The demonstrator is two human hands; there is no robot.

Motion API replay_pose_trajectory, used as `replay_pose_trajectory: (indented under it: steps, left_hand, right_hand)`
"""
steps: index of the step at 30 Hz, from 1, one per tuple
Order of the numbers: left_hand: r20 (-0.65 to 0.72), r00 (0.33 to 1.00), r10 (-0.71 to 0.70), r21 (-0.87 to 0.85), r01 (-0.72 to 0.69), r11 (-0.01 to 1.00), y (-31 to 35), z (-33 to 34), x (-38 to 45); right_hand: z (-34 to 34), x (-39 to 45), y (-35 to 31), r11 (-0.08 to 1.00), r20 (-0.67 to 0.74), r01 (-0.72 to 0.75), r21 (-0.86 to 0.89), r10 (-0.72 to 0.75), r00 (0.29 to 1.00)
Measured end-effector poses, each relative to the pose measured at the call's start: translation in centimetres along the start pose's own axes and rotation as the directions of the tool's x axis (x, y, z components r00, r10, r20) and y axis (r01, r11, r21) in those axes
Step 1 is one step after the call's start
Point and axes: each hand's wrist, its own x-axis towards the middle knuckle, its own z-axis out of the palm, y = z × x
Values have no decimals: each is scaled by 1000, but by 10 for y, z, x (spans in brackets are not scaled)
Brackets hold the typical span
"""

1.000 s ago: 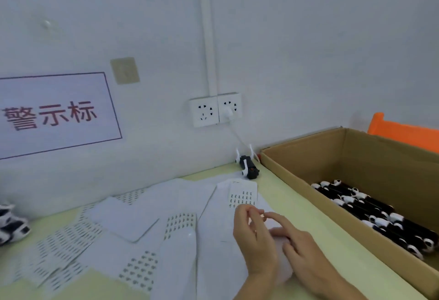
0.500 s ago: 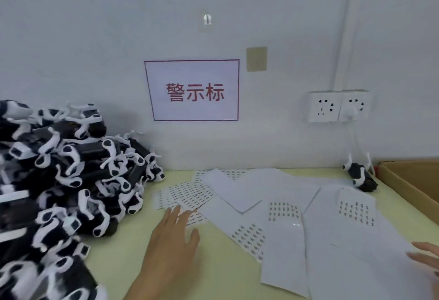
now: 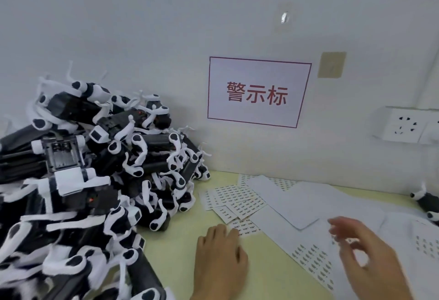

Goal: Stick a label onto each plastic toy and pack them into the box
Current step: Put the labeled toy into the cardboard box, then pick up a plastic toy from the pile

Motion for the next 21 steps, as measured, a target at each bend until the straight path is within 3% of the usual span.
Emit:
replay_pose_trajectory:
  steps: [3,6,9,14,16,21]
  left_hand:
    - [-4,1000,-4,-4,4,1000,1,-6,-1]
    - [7,999,33,-43,-32,999,3,-5,-4]
    - [13,999,35,-31,-35,999,0,-5,-1]
    - [17,999,50,-14,-50,999,-3,-2,1]
    - [18,999,45,-15,-45,999,-3,-3,3]
    - [-14,998,56,-42,-57,998,-5,-1,7]
  right_hand:
    - [73,26,-57,980,323,-108,166,49,945]
    - [126,57,-111,964,456,-140,226,23,890]
    - [178,93,-157,947,476,-110,301,-49,878]
    - [235,143,-188,928,603,-277,248,76,794]
    - [248,148,-186,929,633,-282,241,70,771]
    - [254,143,-177,930,426,-152,334,-5,905]
